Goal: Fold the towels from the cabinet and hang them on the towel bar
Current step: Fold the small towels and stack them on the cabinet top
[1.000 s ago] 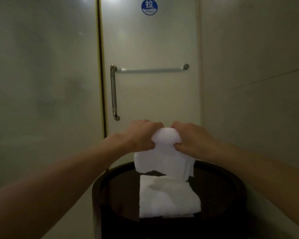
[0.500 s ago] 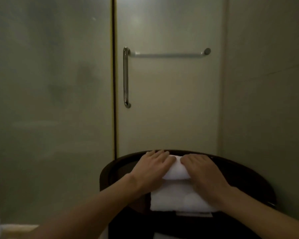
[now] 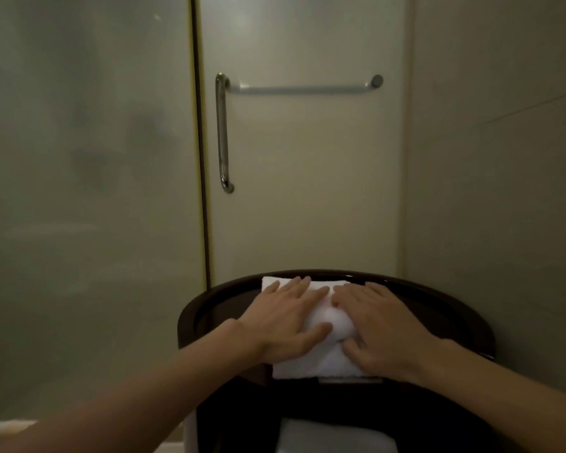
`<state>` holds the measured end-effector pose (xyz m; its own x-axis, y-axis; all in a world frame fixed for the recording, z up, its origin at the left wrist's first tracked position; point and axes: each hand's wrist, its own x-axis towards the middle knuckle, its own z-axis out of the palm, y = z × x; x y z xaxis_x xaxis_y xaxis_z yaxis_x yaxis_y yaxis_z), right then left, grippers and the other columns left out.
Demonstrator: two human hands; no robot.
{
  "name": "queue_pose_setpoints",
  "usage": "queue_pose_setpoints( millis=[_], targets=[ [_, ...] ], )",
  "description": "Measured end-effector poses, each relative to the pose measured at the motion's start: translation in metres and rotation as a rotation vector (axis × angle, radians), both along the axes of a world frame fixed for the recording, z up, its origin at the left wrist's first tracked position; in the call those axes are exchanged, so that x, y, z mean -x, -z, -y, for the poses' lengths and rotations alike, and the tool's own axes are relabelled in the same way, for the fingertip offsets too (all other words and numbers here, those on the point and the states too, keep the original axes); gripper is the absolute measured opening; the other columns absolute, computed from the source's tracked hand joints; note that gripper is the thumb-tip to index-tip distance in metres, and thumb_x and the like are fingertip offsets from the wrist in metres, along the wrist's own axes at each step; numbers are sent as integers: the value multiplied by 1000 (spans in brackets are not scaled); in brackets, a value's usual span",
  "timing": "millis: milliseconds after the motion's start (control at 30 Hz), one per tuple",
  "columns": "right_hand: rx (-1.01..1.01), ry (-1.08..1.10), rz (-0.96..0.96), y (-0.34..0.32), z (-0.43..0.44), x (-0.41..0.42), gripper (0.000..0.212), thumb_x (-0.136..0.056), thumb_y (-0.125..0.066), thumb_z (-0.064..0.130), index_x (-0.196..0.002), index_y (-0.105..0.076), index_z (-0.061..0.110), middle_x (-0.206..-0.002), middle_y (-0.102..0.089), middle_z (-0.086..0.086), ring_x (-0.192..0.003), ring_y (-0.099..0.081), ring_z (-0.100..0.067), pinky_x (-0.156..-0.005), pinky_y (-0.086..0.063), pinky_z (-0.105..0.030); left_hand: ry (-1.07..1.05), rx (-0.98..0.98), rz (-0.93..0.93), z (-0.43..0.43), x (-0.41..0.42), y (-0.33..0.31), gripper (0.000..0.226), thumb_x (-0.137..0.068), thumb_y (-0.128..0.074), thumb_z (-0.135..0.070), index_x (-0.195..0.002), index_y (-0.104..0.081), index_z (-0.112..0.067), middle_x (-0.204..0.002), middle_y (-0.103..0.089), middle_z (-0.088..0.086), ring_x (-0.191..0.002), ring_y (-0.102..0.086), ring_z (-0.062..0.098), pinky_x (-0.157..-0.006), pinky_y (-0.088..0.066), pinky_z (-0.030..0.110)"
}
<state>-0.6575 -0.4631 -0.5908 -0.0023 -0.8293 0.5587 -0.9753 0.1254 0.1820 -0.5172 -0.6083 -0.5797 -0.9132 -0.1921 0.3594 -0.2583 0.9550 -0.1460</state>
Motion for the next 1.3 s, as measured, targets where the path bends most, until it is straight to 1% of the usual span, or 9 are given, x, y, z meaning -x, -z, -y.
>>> queue_pose_setpoints(
  millis=[100,167,533,733,833,967,1067,1167,1300],
  targets=[
    [-117,25,61,-1,1,5,91,-69,-24,56,-149,-27,14,-154,-32,-3,-143,-24,-15,-113,-8,-26,-69,-86,91,0,9,-3,69,-94,-23,-60,-151,-6,-26,-159,-9,7,-146,-8,22,-116,-9,44],
    [-206,60,80,2,0,8,94,-72,-19,60,-153,-13,14,-160,-17,-4,-147,-12,-13,-115,-1,-27,-85,-88,136,0,13,-1,69,-95,-20,-60,-151,-5,-24,-159,-10,7,-145,-11,21,-115,-11,45],
    [-273,50,143,17,-2,7,81,-88,-32,52,-153,-4,14,-162,-4,-5,-148,-3,-14,-117,1,-27,-100,-12,129,0,12,18,70,-94,-17,-60,-151,-3,-22,-159,-9,8,-145,-11,25,-116,-10,47],
    [-211,50,105,9,-16,-4,73,-91,-46,44,-152,-20,15,-160,-16,-7,-146,-16,-18,-117,-7,-25,-32,-4,104,-14,-2,7,68,-96,-22,-55,-151,-8,-18,-159,-9,9,-146,-8,23,-117,-8,41],
    [-162,24,53,8,-35,-15,68,-87,-53,40,-147,-34,13,-155,-31,-10,-141,-28,-22,-116,-15,-29,108,7,33,-29,-21,5,65,-96,-31,-52,-149,-22,-16,-157,-19,9,-144,-15,22,-117,-9,34],
    [-196,-49,17,13,-63,-28,59,-79,-62,31,-133,-53,10,-140,-49,-17,-127,-47,-31,-107,-38,-41,335,2,-38,-57,-52,13,47,-88,-47,-40,-127,-54,-15,-132,-51,8,-121,-46,22,-102,-39,33],
    [-260,-84,-24,23,-79,-34,52,-80,-64,31,-127,-59,10,-133,-54,-15,-119,-52,-29,-100,-45,-38,380,-60,56,-72,-64,31,36,-86,-49,-38,-112,-61,-18,-113,-57,1,-103,-52,16,-87,-48,33],
    [-368,-91,-63,40,-86,-40,47,-85,-61,36,-126,-60,14,-137,-48,-9,-122,-47,-23,-100,-42,-33,356,-61,232,-75,-64,58,27,-88,-51,-38,-101,-62,-17,-107,-54,-2,-98,-50,15,-82,-47,36],
    [-409,-99,-54,52,-93,-48,47,-86,-63,35,-126,-60,11,-148,-34,-16,-133,-36,-27,-106,-38,-37,276,-45,427,-78,-61,87,41,-90,-49,-46,-120,-58,-19,-119,-54,-1,-105,-53,19,-88,-46,35]
  ],
)
